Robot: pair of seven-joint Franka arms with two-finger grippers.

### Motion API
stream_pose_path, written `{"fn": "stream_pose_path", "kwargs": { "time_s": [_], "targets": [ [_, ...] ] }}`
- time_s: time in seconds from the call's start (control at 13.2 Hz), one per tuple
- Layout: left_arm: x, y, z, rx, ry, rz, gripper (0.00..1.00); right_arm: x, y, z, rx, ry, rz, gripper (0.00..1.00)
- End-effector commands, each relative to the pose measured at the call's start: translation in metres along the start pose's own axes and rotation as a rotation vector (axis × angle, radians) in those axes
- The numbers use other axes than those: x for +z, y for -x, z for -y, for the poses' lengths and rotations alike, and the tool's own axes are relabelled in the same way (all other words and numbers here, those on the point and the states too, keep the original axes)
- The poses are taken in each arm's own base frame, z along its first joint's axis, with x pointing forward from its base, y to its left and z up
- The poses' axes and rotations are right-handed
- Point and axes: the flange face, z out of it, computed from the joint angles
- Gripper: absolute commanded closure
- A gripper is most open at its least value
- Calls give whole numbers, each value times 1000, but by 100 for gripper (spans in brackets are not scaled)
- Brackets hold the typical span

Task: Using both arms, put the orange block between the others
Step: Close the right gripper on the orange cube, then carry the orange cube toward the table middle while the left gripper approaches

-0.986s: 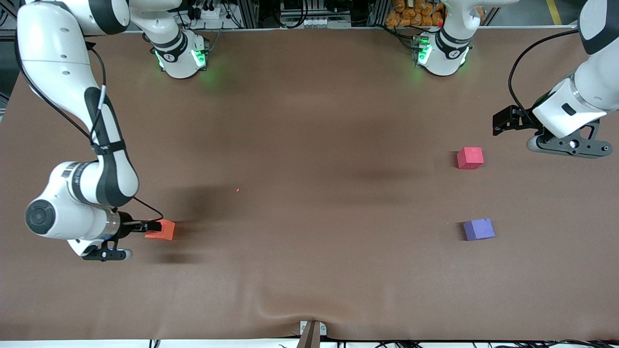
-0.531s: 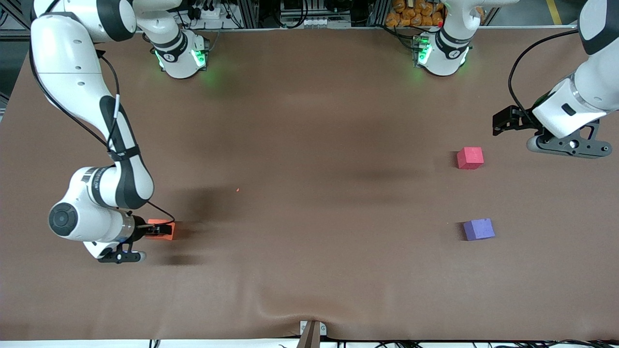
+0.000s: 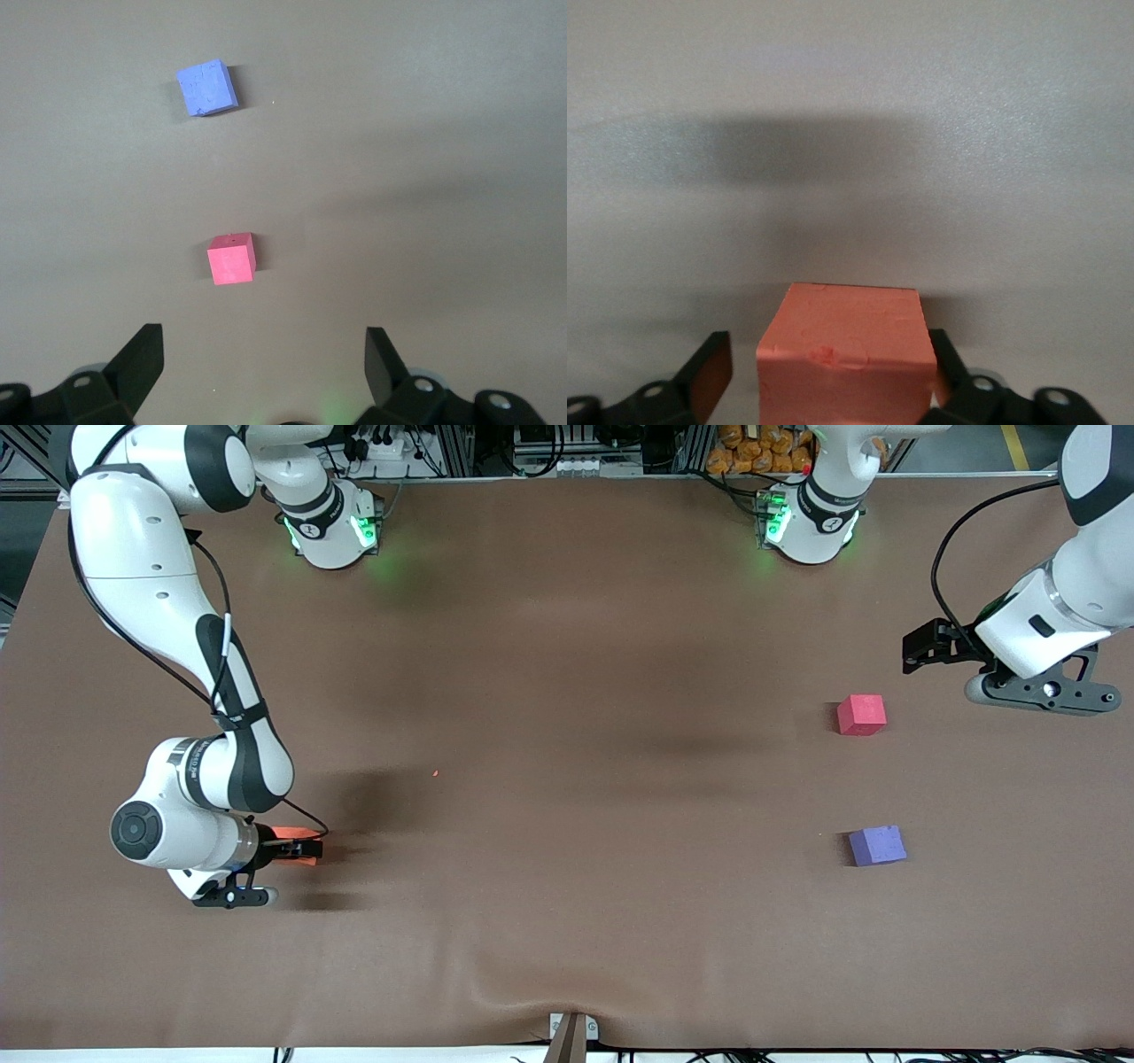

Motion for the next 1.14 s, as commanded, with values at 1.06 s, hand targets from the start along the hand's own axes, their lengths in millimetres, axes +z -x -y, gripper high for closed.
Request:
{"fn": "stream_pose_path", "kwargs": {
  "time_s": [1.06],
  "targets": [
    [5,-3,2,5,-29,19,0,-47,43,268,-67,-50,-82,59]
  ]
}}
